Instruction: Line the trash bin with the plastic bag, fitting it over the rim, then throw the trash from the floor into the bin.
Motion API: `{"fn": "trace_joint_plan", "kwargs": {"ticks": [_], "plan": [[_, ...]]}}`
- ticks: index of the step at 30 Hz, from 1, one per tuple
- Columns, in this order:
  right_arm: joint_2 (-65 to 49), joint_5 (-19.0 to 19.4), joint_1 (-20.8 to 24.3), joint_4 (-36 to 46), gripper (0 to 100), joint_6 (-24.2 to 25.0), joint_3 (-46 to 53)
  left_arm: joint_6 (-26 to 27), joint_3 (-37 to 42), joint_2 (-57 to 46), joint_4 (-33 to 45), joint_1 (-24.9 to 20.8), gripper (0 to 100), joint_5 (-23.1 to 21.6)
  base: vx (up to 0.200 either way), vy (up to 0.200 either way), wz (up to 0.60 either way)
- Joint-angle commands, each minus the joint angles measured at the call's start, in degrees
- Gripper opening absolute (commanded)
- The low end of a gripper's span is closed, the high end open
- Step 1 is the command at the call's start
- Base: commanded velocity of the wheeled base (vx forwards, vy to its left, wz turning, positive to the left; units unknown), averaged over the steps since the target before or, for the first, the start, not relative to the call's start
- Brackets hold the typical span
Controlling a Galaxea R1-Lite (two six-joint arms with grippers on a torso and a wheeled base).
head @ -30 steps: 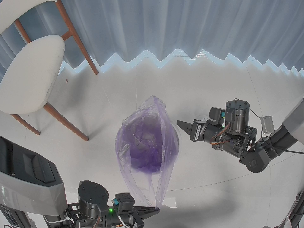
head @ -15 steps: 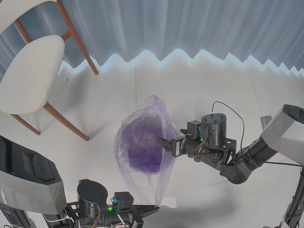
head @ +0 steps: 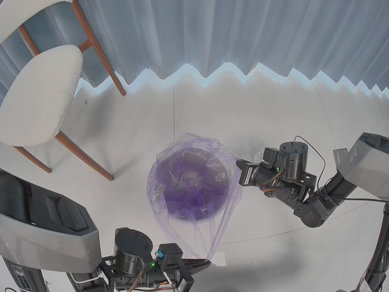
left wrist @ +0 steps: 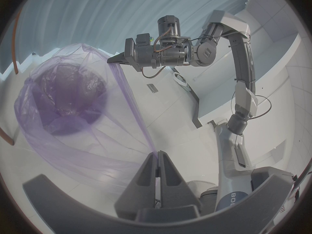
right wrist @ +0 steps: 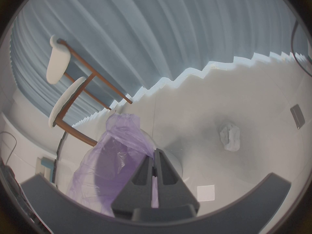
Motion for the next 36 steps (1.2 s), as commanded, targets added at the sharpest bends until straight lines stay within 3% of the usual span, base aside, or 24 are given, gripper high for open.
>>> {"fn": "trace_joint_plan", "kwargs": {"ticks": [1,12,23,36], "plan": [[1.17,0.40,-1.69,-1.19,0,1.33,0.98,0.49,-0.92,2.41,0.99,-0.12,0,0.85,0.000,0.000,0.00],[8.55,0.66,-2.66,-5.94,0,2.56,-0.43,0.76,-1.27,4.25,3.81,0.32,0,2.08,0.000,0.000,0.00],[13.38,0.57,-2.57,-8.05,0,3.00,-0.95,0.58,-2.32,8.38,3.54,0.50,0,8.58,0.000,0.000,0.00],[16.63,0.57,-3.27,-9.63,0,9.42,-5.61,0.49,-3.55,11.72,3.28,2.43,0,13.68,0.000,0.000,0.00]]}}
